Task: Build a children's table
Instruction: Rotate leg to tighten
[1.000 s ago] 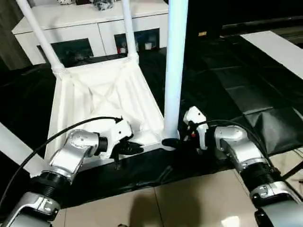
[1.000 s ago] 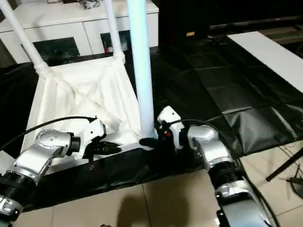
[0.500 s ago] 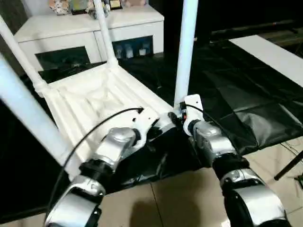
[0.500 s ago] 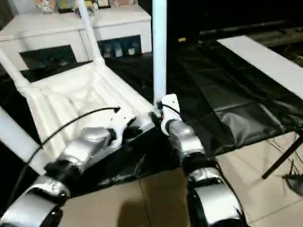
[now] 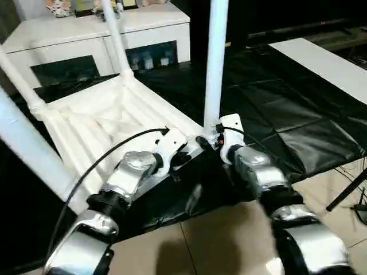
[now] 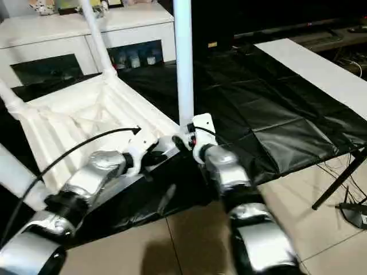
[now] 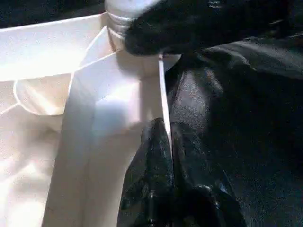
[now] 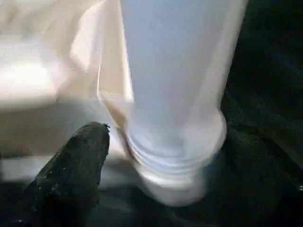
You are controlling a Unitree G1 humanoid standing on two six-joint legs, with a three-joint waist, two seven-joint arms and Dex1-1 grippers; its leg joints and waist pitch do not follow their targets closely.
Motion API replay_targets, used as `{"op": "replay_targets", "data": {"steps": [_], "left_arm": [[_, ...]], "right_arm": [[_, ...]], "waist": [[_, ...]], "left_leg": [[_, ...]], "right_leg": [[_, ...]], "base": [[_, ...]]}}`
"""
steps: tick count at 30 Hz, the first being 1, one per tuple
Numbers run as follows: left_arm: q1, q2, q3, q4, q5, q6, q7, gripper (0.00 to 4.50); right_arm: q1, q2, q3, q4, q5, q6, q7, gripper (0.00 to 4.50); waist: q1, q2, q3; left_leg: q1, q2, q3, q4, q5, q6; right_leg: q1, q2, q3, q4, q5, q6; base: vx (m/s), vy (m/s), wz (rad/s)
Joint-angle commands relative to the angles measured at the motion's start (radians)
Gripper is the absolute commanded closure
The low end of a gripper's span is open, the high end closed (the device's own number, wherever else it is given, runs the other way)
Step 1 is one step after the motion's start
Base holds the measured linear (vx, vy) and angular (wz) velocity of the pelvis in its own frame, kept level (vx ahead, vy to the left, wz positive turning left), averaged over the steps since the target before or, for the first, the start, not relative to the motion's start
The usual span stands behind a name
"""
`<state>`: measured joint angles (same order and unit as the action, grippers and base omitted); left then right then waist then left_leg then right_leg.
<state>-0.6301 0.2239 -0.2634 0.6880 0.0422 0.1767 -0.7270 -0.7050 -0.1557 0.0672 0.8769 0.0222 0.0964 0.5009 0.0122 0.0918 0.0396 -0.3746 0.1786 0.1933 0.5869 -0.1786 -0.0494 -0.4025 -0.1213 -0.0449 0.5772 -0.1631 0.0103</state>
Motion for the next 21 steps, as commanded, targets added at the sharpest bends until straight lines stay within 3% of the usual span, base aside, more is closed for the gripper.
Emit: {"op": "replay_targets", "data": {"steps": [1,6,9,11,13,16,18,21], "left_arm": [[0.033,0.063,-0.025,0.008,0.033,0.002,-0.062,4.5],[0.09,0.157,-0.063,-0.095,-0.019,-0.062,-0.301,4.5],[0.103,0.181,-0.075,-0.132,-0.031,-0.07,-0.358,4.5],[0.12,0.216,-0.088,-0.194,-0.05,-0.06,-0.43,4.5],[0.126,0.228,-0.092,-0.216,-0.058,-0.05,-0.457,4.5],[0.13,0.237,-0.095,-0.231,-0.063,-0.042,-0.48,4.5],[0.134,0.24,-0.096,-0.245,-0.068,-0.034,-0.499,4.5],[0.134,0.238,-0.096,-0.259,-0.069,-0.019,-0.505,4.5]], "right_arm": [[0.024,-0.044,0.039,-0.074,-0.017,-0.006,0.127,0.49],[0.1,-0.156,0.074,-0.204,0.01,-0.057,0.352,0.49],[0.114,-0.178,0.082,-0.231,0.026,-0.046,0.401,0.49],[0.131,-0.205,0.101,-0.277,0.05,-0.024,0.478,0.49],[0.133,-0.207,0.104,-0.291,0.058,-0.017,0.504,0.49],[0.135,-0.207,0.111,-0.309,0.065,-0.006,0.544,0.49],[0.133,-0.206,0.124,-0.318,0.063,-0.003,0.581,0.49],[0.118,-0.2,0.141,-0.305,0.07,-0.006,0.622,0.49]], "waist": [[0.006,-0.006,-0.059],[0.01,0.001,-0.069],[0.023,0.005,-0.075],[0.032,0.01,-0.078],[0.032,0.011,-0.073],[0.035,0.012,-0.067],[0.035,0.008,-0.066],[0.037,0.01,-0.068]], "left_leg": [[0.007,0.032,-0.019,-0.087,-0.408,0.033],[0.007,0.034,-0.012,-0.073,-0.3,0.073],[0.007,0.036,-0.008,-0.062,-0.192,0.118],[0.011,0.04,-0.007,-0.059,-0.165,0.131],[0.007,0.04,-0.005,-0.06,-0.179,0.125],[0.012,0.043,-0.006,-0.07,-0.257,0.079],[0.012,0.044,-0.006,-0.073,-0.277,0.062],[0.013,0.044,-0.006,-0.071,-0.265,0.06]], "right_leg": [[0.041,-0.016,0.008,-0.068,-0.266,-0.208],[0.048,-0.015,0.006,-0.048,-0.101,-0.279],[0.049,-0.015,0.003,-0.034,0.009,-0.313],[0.046,-0.015,0.001,-0.031,0.032,-0.32],[0.044,-0.012,-0.001,-0.032,0.006,-0.32],[0.044,-0.014,0.001,-0.039,-0.103,-0.298],[0.044,-0.015,0.002,-0.041,-0.127,-0.292],[0.042,-0.015,0.003,-0.038,-0.112,-0.293]], "base": [[0.0,0.0,0.0],[0.05,-0.013,0.01],[0.017,-0.005,0.0],[0.0,0.0,0.0],[0.0,0.0,0.0],[0.0,0.0,0.0],[0.0,0.0,0.0],[0.0,0.0,0.0]]}}
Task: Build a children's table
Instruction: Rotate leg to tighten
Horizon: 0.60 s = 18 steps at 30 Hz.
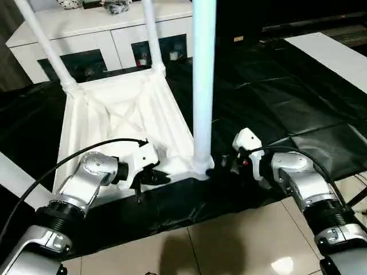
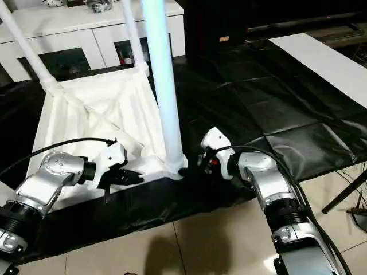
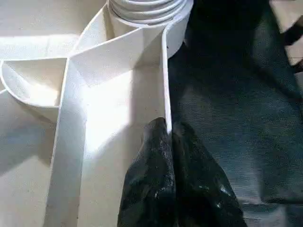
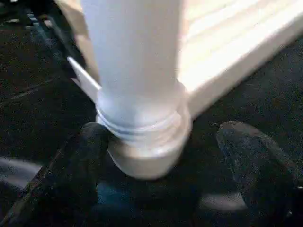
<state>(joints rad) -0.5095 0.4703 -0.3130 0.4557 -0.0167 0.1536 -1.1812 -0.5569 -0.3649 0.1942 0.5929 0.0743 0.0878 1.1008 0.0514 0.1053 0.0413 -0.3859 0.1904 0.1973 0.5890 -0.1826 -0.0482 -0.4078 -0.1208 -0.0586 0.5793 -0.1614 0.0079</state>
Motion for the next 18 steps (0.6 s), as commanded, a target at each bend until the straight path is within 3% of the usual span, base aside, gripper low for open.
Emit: {"op": "replay_targets", "data": {"steps": [1,9,10,16,17,18], "left_arm": [[0.013,-0.009,-0.046,-0.026,-0.01,0.004,-0.051,4.5],[0.017,-0.009,-0.042,-0.027,-0.004,0.008,-0.052,4.5],[0.02,-0.01,-0.042,-0.034,-0.004,0.014,-0.051,4.5],[0.023,-0.004,-0.041,-0.034,-0.006,0.016,-0.051,4.5],[0.025,-0.002,-0.04,-0.035,-0.004,0.017,-0.049,4.5],[0.026,-0.001,-0.039,-0.036,-0.004,0.018,-0.048,4.5]], "right_arm": [[-0.033,0.01,0.016,-0.017,0.019,0.002,0.027,0.49],[-0.052,0.027,0.025,0.021,0.0,-0.002,0.033,0.49],[-0.055,0.028,0.021,0.027,0.001,0.002,0.035,0.65],[-0.062,0.024,0.026,0.035,0.007,0.012,0.059,1.15],[-0.066,0.02,0.027,0.042,0.002,0.008,0.067,1.23],[-0.068,0.019,0.028,0.047,-0.001,0.006,0.07,1.3]], "waist": [[0.002,-0.005,-0.07],[0.01,-0.005,-0.072],[0.01,-0.011,-0.073],[0.011,-0.009,-0.075],[0.01,-0.015,-0.075],[0.012,-0.013,-0.074]], "left_leg": [[0.024,0.032,-0.009,-0.071,-0.248,0.064],[0.022,0.03,-0.009,-0.068,-0.218,0.069],[0.022,0.03,-0.009,-0.067,-0.212,0.071],[0.021,0.029,-0.009,-0.064,-0.19,0.082],[0.02,0.029,-0.009,-0.063,-0.185,0.086],[0.019,0.029,-0.009,-0.063,-0.184,0.089]], "right_leg": [[0.047,-0.016,0.017,-0.039,-0.103,-0.292],[0.049,-0.018,0.015,-0.036,-0.094,-0.285],[0.049,-0.018,0.015,-0.035,-0.092,-0.285],[0.049,-0.018,0.014,-0.034,-0.089,-0.284],[0.05,-0.018,0.014,-0.034,-0.085,-0.286],[0.05,-0.019,0.014,-0.033,-0.092,-0.286]], "base": [[0.0,0.0,0.0],[0.0,0.0,0.0],[0.0,0.0,0.0],[0.0,0.0,0.0],[0.0,0.0,0.0],[0.0,0.0,0.0]]}}
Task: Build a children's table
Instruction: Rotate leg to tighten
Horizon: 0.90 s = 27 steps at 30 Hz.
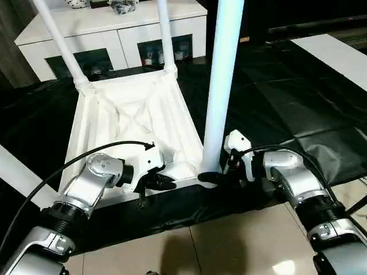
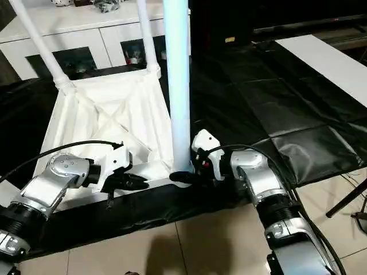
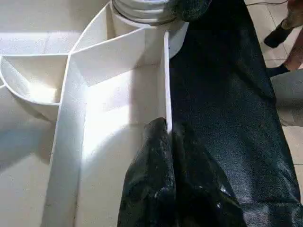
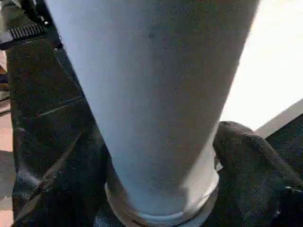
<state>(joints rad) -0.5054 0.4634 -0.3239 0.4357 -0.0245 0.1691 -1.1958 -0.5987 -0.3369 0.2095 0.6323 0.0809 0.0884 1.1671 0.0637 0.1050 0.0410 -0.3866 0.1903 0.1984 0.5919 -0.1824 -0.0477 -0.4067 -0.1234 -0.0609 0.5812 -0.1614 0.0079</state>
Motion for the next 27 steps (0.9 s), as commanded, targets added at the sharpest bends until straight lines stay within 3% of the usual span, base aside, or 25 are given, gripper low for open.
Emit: {"op": "replay_targets", "data": {"steps": [1,10,14,16,17,20,22,23,27], "left_arm": [[0.023,0.006,-0.028,-0.017,0.004,0.004,-0.033,4.5],[0.031,0.007,-0.028,-0.027,0.006,0.015,-0.027,4.5],[0.007,-0.038,-0.002,0.035,0.034,0.028,0.096,4.5],[-0.011,-0.069,0.015,0.064,0.042,0.048,0.163,4.5],[-0.024,-0.088,0.024,0.077,0.045,0.065,0.201,4.5],[-0.067,-0.15,0.05,0.119,0.058,0.103,0.324,4.5],[-0.102,-0.197,0.069,0.158,0.062,0.131,0.412,4.5],[-0.118,-0.218,0.079,0.174,0.064,0.144,0.456,4.5],[-0.162,-0.282,0.104,0.227,0.077,0.169,0.576,4.5]], "right_arm": [[-0.028,-0.011,0.015,0.011,-0.011,0.002,0.005,1.37],[-0.033,-0.009,0.022,0.024,-0.015,0.011,0.028,1.82],[-0.06,0.061,-0.035,0.109,-0.037,0.027,-0.215,1.84],[-0.072,0.098,-0.065,0.141,-0.039,0.036,-0.336,1.84],[-0.074,0.12,-0.081,0.148,-0.034,0.05,-0.384,1.84],[-0.079,0.194,-0.13,0.156,-0.014,0.117,-0.539,1.84],[-0.084,0.252,-0.159,0.168,-0.017,0.139,-0.686,1.85],[-0.088,0.276,-0.171,0.181,-0.018,0.138,-0.752,1.85],[-0.114,0.354,-0.207,0.241,-0.015,0.115,-0.944,1.85]], "waist": [[-0.001,-0.014,-0.074],[-0.002,-0.014,-0.074],[-0.01,-0.011,-0.067],[-0.021,-0.012,-0.059],[-0.026,-0.011,-0.061],[-0.04,-0.01,-0.058],[-0.04,-0.01,-0.06],[-0.041,-0.003,-0.06],[-0.043,-0.004,-0.061]], "left_leg": [[0.02,0.029,-0.01,-0.065,-0.181,0.089],[0.021,0.03,-0.011,-0.064,-0.187,0.086],[0.019,0.027,-0.01,-0.068,-0.221,0.067],[0.021,0.026,-0.014,-0.076,-0.326,0.017],[0.024,0.024,-0.018,-0.077,-0.355,0.0],[0.026,0.022,-0.019,-0.079,-0.381,-0.012],[0.026,0.02,-0.02,-0.079,-0.38,-0.016],[0.026,0.02,-0.022,-0.08,-0.383,-0.02],[0.027,0.018,-0.021,-0.08,-0.39,-0.021]], "right_leg": [[0.049,-0.017,0.016,-0.035,-0.094,-0.285],[0.048,-0.016,0.017,-0.034,-0.117,-0.281],[0.044,-0.016,0.018,-0.04,-0.162,-0.275],[0.041,-0.019,0.02,-0.051,-0.308,-0.241],[0.042,-0.021,0.02,-0.054,-0.346,-0.225],[0.037,-0.016,0.021,-0.061,-0.373,-0.204],[0.035,-0.017,0.02,-0.065,-0.381,-0.192],[0.032,-0.017,0.019,-0.064,-0.377,-0.191],[0.03,-0.016,0.018,-0.068,-0.358,-0.192]], "base": [[0.0,0.0,0.0],[0.0,0.0,0.0],[0.0,0.0,0.0],[0.0,0.0,0.0],[0.0,0.0,0.0],[0.0,0.0,0.0],[0.0,0.0,0.0],[0.0,0.0,0.0],[0.0,0.0,0.0]]}}
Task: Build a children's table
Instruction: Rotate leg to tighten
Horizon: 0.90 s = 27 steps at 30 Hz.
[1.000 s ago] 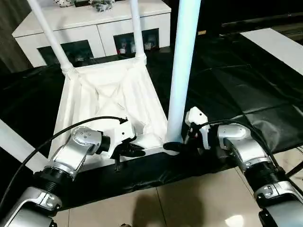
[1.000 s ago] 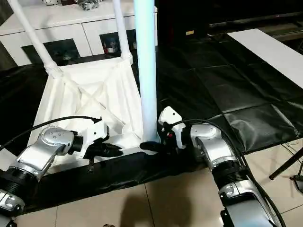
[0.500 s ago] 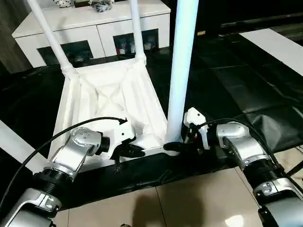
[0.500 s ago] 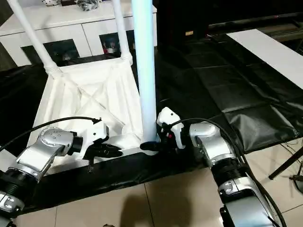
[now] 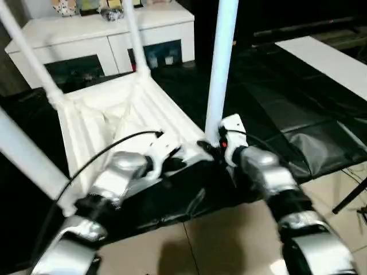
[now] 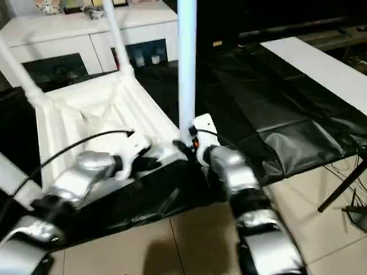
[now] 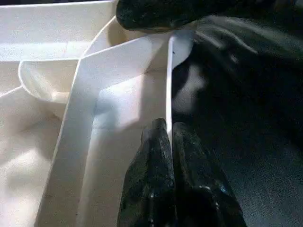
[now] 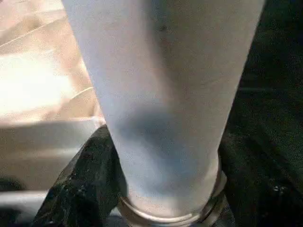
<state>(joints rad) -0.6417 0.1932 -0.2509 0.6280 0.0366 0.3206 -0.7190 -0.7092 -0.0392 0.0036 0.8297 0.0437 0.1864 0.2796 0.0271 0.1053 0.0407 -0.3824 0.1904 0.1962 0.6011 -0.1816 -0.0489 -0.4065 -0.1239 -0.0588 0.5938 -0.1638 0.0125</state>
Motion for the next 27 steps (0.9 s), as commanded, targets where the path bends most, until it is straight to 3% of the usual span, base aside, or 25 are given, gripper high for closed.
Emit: {"op": "replay_targets", "data": {"steps": [1,3,5,8,9,11,15,16,17,19,21,22,27], "left_arm": [[-0.037,-0.027,0.034,0.047,0.02,0.018,0.123,4.5],[-0.046,-0.036,0.027,0.061,0.031,0.006,0.138,4.5],[-0.045,-0.037,0.019,0.064,0.033,-0.009,0.127,4.5],[-0.032,-0.021,0.009,0.05,0.033,-0.019,0.099,4.5],[-0.029,-0.015,0.006,0.049,0.035,-0.026,0.091,4.5],[-0.018,-0.001,0.007,0.038,0.032,-0.021,0.071,4.5],[0.016,0.046,-0.013,0.01,0.023,-0.075,-0.033,4.5],[0.039,0.073,-0.02,-0.006,0.009,-0.101,-0.099,4.5],[0.046,0.081,-0.021,-0.01,0.006,-0.097,-0.113,4.5],[0.082,0.117,-0.03,-0.025,-0.022,-0.165,-0.217,4.5],[0.099,0.131,-0.031,-0.035,-0.039,-0.182,-0.26,4.5],[0.116,0.154,-0.036,-0.048,-0.055,-0.195,-0.311,4.5],[0.136,0.189,-0.025,-0.078,-0.083,-0.2,-0.381,4.5]], "right_arm": [[-0.015,0.079,-0.009,0.065,0.027,0.01,-0.094,1.85],[-0.029,0.098,-0.028,0.075,0.043,-0.009,-0.075,1.85],[-0.033,0.096,-0.036,0.06,0.05,-0.038,-0.036,1.15],[-0.03,0.084,-0.029,0.045,0.041,-0.049,-0.014,1.09],[-0.031,0.082,-0.03,0.047,0.04,-0.054,-0.017,0.79],[-0.031,0.068,-0.022,0.039,0.037,-0.064,0.003,0.72],[-0.02,0.004,0.04,0.018,-0.005,-0.081,0.142,0.67],[-0.003,-0.046,0.087,-0.002,-0.038,-0.1,0.234,0.67],[0.003,-0.061,0.101,-0.011,-0.044,-0.108,0.269,0.67],[0.042,-0.121,0.138,-0.064,-0.034,-0.139,0.42,0.67],[0.061,-0.146,0.15,-0.094,-0.02,-0.14,0.487,0.67],[0.083,-0.181,0.169,-0.125,-0.014,-0.147,0.568,0.67],[0.107,-0.236,0.186,-0.156,-0.001,-0.174,0.671,0.67]], "waist": [[-0.007,-0.002,-0.06],[-0.007,-0.001,-0.063],[-0.004,-0.002,-0.065],[-0.001,-0.003,-0.069],[-0.001,-0.007,-0.07],[-0.003,-0.006,-0.073],[-0.004,-0.007,-0.074],[-0.003,-0.011,-0.074],[-0.004,-0.006,-0.074],[-0.001,-0.008,-0.072],[0.003,-0.007,-0.071],[0.008,-0.004,-0.069],[0.014,-0.008,-0.065]], "left_leg": [[0.021,0.017,-0.02,-0.09,-0.394,-0.021],[0.02,0.017,-0.02,-0.089,-0.397,-0.015],[0.017,0.017,-0.019,-0.088,-0.377,-0.003],[0.012,0.018,-0.018,-0.085,-0.327,0.023],[0.009,0.018,-0.018,-0.084,-0.305,0.032],[0.008,0.017,-0.016,-0.08,-0.272,0.045],[0.004,0.017,-0.014,-0.074,-0.224,0.077],[0.002,0.019,-0.014,-0.073,-0.218,0.083],[0.004,0.02,-0.012,-0.072,-0.218,0.086],[0.004,0.022,-0.011,-0.072,-0.224,0.093],[0.006,0.025,-0.01,-0.074,-0.248,0.095],[0.013,0.028,-0.008,-0.076,-0.267,0.088],[0.017,0.031,-0.01,-0.085,-0.334,0.045]], "right_leg": [[0.03,-0.015,0.015,-0.081,-0.351,-0.194],[0.032,-0.014,0.014,-0.079,-0.323,-0.197],[0.036,-0.015,0.013,-0.076,-0.279,-0.205],[0.042,-0.016,0.012,-0.067,-0.2,-0.226],[0.046,-0.017,0.011,-0.064,-0.179,-0.233],[0.048,-0.017,0.01,-0.06,-0.143,-0.245],[0.053,-0.017,0.006,-0.056,-0.1,-0.266],[0.056,-0.017,0.004,-0.054,-0.095,-0.271],[0.053,-0.017,0.005,-0.053,-0.094,-0.273],[0.053,-0.016,0.006,-0.053,-0.1,-0.277],[0.052,-0.016,0.007,-0.053,-0.123,-0.277],[0.047,-0.015,0.009,-0.057,-0.142,-0.278],[0.041,-0.015,0.014,-0.06,-0.213,-0.267]], "base": [[0.0,0.0,0.0],[0.0,0.0,0.0],[0.0,0.0,0.0],[0.0,0.0,0.0],[0.0,0.0,0.0],[0.0,0.0,0.0],[0.0,0.0,0.0],[0.0,0.0,0.0],[0.0,0.0,0.0],[0.0,0.0,0.0],[0.0,0.0,0.0],[0.0,0.0,0.0],[0.0,0.0,0.0]]}}
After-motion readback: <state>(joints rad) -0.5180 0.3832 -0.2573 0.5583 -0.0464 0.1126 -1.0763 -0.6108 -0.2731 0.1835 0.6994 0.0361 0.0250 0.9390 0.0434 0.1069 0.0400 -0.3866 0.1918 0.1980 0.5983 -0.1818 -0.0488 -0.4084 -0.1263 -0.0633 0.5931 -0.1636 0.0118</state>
